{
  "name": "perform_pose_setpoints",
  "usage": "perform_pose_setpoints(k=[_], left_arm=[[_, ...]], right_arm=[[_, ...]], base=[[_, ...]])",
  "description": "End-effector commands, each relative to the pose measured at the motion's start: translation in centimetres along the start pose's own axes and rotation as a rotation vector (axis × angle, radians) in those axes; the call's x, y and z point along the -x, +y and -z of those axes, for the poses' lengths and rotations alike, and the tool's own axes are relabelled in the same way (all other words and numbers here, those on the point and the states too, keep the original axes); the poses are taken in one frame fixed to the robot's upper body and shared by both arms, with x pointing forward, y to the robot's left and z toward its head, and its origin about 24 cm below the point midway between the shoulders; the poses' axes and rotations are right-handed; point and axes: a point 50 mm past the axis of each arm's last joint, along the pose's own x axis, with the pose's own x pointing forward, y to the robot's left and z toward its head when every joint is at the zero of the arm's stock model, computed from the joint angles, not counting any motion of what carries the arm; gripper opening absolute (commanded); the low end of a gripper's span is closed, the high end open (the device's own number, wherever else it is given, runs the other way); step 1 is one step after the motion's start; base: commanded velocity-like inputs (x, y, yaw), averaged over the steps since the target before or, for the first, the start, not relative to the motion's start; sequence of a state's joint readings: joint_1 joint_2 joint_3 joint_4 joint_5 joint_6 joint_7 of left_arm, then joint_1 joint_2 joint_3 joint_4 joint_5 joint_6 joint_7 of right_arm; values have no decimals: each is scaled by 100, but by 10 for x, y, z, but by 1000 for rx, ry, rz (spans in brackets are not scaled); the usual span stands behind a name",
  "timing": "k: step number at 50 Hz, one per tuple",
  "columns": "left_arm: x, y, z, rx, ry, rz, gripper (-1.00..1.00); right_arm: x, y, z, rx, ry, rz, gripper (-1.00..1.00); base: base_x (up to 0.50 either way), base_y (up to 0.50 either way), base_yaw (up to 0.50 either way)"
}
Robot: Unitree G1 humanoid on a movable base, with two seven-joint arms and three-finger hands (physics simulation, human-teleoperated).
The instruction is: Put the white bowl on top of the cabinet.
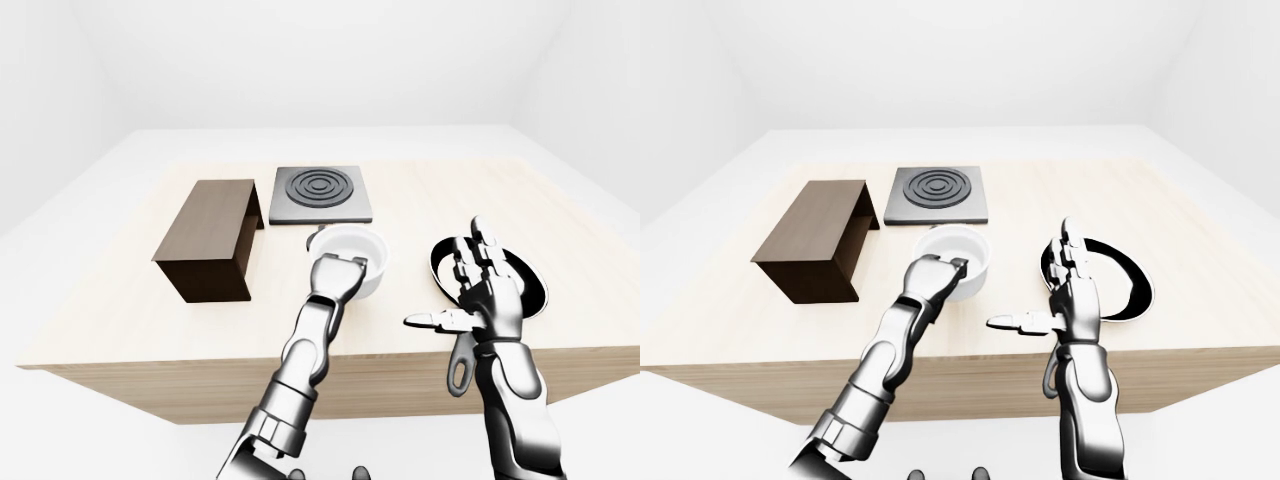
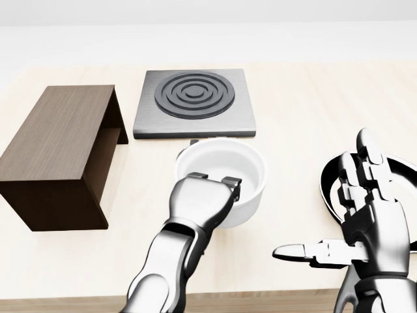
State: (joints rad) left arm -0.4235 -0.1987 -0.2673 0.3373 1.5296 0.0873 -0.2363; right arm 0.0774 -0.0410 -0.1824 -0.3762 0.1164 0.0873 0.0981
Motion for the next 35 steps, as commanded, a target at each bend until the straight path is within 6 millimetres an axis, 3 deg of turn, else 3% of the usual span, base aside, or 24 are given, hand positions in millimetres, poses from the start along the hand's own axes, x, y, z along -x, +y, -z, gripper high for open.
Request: perform_pose_setpoints(k=[1, 35], left_arm=[[5, 31, 7, -60, 32, -92, -100], [7, 106, 42, -99, 125, -188, -100]], right_arm=[[0, 1, 2, 1, 10, -7, 100], [1, 5, 4, 5, 18, -18, 100]], base=[[0, 0, 0], [0, 0, 0]])
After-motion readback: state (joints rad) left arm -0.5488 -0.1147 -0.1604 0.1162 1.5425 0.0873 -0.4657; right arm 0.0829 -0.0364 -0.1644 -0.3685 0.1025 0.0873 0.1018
